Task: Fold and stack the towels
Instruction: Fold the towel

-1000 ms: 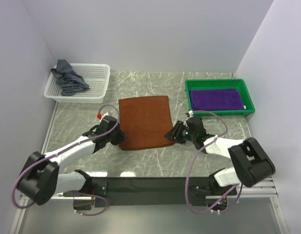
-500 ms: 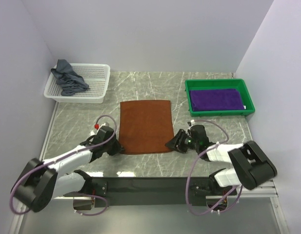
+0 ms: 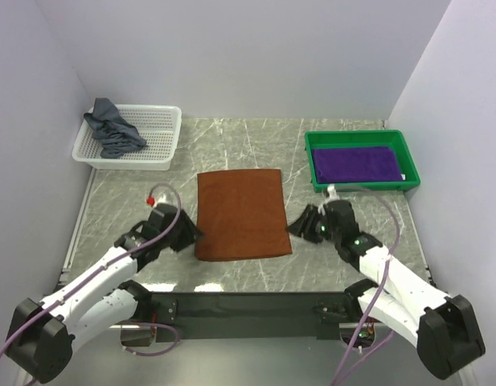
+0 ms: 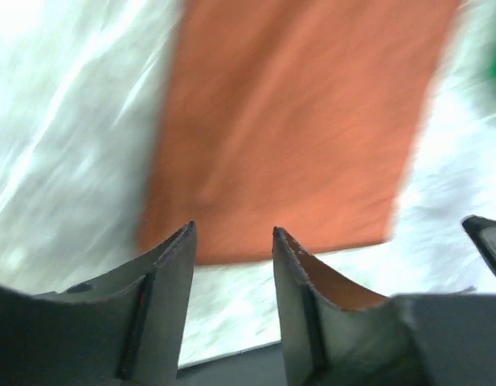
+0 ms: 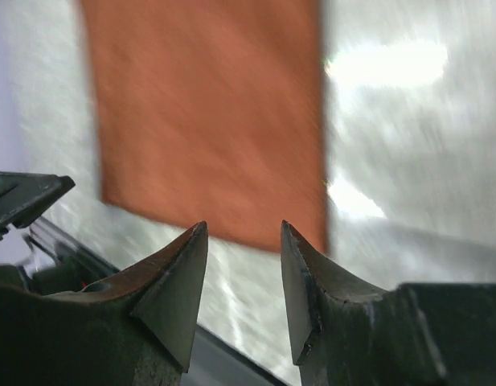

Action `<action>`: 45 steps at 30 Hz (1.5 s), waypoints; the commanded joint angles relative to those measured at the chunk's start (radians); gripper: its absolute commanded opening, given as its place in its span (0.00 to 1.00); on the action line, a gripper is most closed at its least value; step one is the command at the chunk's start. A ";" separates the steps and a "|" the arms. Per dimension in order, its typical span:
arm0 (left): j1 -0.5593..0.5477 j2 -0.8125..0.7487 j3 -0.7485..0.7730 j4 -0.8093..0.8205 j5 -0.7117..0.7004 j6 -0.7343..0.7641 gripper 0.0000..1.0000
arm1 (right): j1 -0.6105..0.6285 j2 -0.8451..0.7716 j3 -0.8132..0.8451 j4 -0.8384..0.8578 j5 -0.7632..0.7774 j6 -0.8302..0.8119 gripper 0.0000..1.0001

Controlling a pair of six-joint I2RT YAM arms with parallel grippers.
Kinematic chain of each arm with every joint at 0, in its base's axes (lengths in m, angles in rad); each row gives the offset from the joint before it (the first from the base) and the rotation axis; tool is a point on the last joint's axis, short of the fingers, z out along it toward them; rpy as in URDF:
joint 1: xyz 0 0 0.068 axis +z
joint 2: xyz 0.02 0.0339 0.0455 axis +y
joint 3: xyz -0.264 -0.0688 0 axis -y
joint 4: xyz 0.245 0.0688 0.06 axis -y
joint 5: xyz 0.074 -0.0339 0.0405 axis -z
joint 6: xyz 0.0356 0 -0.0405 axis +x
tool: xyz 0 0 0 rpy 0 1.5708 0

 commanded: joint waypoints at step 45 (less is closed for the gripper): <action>0.265 0.811 0.881 -0.031 0.014 0.486 0.97 | -0.158 0.842 0.888 -0.120 0.023 -0.651 0.54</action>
